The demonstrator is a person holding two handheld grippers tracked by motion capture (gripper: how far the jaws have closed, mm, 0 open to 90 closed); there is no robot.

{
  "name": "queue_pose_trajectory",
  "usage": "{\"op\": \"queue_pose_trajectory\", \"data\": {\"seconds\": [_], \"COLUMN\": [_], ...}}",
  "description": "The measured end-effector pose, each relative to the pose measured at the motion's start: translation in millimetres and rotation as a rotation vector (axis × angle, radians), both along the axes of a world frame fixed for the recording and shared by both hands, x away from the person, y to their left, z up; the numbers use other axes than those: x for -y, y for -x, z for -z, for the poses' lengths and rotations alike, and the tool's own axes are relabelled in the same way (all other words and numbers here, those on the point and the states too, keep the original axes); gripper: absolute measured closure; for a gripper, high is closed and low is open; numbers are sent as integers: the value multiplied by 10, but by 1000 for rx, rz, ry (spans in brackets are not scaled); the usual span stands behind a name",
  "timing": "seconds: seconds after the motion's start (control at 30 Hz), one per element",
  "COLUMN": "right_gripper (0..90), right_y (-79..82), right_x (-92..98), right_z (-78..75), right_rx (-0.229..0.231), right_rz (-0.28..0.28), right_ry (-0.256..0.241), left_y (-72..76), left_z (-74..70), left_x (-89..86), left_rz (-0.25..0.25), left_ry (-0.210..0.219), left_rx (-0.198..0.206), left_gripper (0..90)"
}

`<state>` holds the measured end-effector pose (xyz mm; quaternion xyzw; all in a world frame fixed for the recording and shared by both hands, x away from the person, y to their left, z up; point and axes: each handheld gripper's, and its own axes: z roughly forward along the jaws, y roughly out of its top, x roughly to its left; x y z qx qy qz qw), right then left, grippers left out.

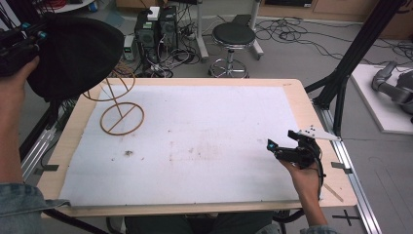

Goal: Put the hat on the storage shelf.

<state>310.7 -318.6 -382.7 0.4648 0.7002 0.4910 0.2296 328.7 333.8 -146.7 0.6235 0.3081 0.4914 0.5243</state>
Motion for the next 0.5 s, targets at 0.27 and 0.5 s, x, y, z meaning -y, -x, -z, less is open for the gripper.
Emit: {"op": "queue_pose_trajectory", "data": {"seconds": [0.27,0.5], "right_gripper": [63,63], "right_y": [26,91], "right_x": [22,87], "right_z": [-2,7], "right_rx": [-1,0], "right_rz": [6,20], "right_ry": [1,6], "left_y": [-143,-232], "left_z": [143,193], "left_x": [-8,-25], "left_rz": [-14,-25], "left_ry": [-17,-24], "left_rx": [-23,-23], "left_gripper": [838,837]}}
